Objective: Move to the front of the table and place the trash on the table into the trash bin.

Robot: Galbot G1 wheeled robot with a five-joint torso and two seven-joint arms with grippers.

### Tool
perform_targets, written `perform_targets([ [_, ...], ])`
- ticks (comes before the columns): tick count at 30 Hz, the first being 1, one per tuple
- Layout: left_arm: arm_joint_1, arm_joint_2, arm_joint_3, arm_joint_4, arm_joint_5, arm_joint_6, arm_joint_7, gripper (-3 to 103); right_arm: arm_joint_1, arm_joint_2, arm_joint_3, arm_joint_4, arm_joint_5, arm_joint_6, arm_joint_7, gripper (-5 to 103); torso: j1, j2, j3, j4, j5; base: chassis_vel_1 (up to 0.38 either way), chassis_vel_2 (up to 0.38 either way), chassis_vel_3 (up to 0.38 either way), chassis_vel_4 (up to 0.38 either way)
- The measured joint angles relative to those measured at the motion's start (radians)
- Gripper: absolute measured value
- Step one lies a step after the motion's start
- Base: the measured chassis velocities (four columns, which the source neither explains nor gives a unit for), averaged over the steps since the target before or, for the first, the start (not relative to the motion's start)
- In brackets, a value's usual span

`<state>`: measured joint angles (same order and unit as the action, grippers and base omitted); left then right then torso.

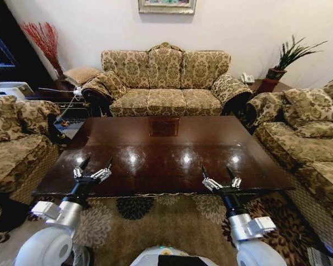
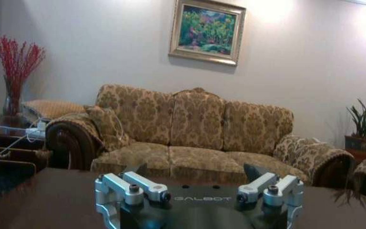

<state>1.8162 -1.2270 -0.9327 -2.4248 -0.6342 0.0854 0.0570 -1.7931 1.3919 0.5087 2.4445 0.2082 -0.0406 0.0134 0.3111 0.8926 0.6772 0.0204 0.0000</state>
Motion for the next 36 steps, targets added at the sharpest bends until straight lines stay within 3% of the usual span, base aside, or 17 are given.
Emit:
perform_targets([
  [36, 0.000, 0.000, 0.000, 0.001, 0.000, -0.001, 0.001, 100, 0.000, 0.000, 0.000, 0.000, 0.000, 0.001, 0.001, 100, 0.000, 0.000, 0.000, 0.0000, 0.0000, 0.000, 0.000, 0.000, 0.000],
])
